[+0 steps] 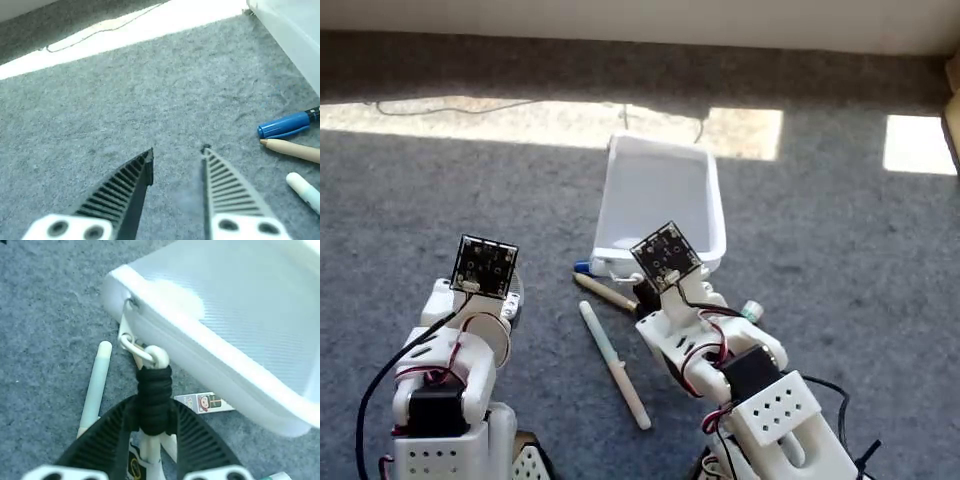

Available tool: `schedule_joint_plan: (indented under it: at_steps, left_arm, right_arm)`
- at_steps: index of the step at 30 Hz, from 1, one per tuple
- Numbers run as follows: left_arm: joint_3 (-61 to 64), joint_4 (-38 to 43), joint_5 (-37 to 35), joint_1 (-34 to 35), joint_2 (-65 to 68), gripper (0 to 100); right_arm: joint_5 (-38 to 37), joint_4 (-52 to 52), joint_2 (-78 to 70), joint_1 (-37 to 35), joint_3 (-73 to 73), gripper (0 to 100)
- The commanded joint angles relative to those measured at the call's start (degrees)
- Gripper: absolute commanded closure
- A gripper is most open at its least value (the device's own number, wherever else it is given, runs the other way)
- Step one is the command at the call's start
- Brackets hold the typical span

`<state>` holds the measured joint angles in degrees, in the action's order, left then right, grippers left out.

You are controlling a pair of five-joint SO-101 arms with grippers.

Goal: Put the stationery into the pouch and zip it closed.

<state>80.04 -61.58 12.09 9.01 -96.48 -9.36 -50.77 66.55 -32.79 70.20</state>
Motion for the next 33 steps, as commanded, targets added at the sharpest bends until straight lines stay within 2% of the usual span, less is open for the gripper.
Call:
schedule_joint_plan:
  at_steps: [1,4,12,16,21,29,33]
  left_arm:
    - [-7.3,-3.3,-8.7,-0.4,-0.6,67]
    - [-8.7,-3.3,-12.0,-1.4,-0.5,67]
    - [-7.1,-2.6,-18.4,-10.4,-0.4,67]
    - [-1.8,4.8,-18.3,-13.8,0.0,67]
    - [6.5,16.9,-18.3,-14.3,0.0,67]
    - [7.0,16.7,-18.2,-14.6,0.0,67]
    - [9.8,20.2,-14.5,-16.7,0.0,68]
  right_arm:
    - [0.5,0.1,1.8,0.9,-0.6,99.3]
    - [0.7,0.0,1.8,0.8,-0.6,99.3]
    - [0.8,0.0,1.8,0.6,-0.6,99.3]
    - [0.8,0.0,1.8,0.6,-0.4,99.3]
    - [0.8,-0.1,1.8,0.6,-0.4,99.3]
    - [0.8,-0.1,1.8,0.5,-0.2,99.3]
    - [0.8,-0.1,1.8,0.5,-0.2,99.3]
